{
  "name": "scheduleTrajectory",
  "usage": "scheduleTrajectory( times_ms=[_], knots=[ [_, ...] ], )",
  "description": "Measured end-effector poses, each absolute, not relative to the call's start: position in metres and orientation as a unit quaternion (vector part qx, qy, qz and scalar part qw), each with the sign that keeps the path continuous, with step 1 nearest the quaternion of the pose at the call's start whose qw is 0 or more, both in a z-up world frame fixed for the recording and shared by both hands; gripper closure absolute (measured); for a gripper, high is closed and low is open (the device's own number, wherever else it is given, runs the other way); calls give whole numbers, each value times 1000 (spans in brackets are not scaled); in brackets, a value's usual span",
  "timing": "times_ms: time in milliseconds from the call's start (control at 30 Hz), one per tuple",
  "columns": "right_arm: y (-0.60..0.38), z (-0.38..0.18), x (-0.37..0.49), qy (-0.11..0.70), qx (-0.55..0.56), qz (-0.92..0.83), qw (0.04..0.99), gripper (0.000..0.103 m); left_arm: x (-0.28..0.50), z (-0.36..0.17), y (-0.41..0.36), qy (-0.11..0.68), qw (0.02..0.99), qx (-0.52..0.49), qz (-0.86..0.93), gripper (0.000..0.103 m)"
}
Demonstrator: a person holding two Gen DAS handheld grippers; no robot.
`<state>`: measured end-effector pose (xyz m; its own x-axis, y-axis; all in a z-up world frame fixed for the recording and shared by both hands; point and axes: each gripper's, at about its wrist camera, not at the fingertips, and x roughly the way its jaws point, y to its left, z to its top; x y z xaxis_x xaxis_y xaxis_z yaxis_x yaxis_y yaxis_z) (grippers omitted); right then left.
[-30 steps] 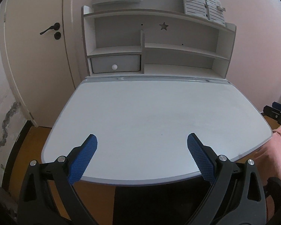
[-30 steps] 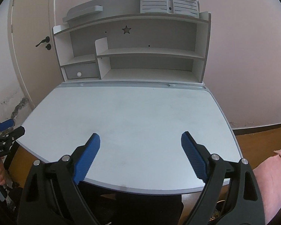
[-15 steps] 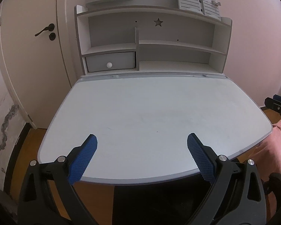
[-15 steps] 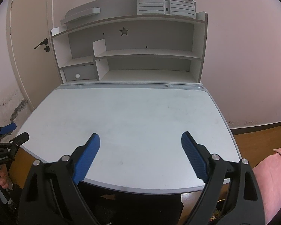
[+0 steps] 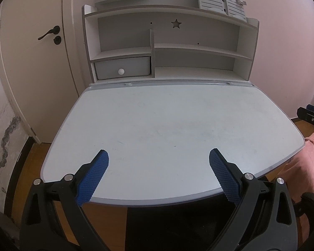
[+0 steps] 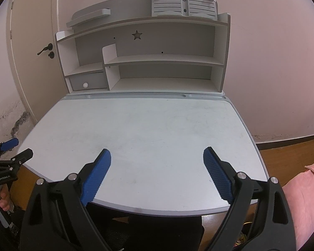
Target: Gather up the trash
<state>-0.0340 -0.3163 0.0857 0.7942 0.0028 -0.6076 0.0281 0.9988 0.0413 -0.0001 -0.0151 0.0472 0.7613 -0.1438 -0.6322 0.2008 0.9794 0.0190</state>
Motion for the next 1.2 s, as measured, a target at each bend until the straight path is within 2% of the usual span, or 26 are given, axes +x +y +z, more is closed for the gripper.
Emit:
scheduleTrajectory(
  times_ms=[1200],
  knots=[
    [-318,86,-34,321,23,-10,947,14,1,43,-18,335,936,46,-93,9]
  ],
)
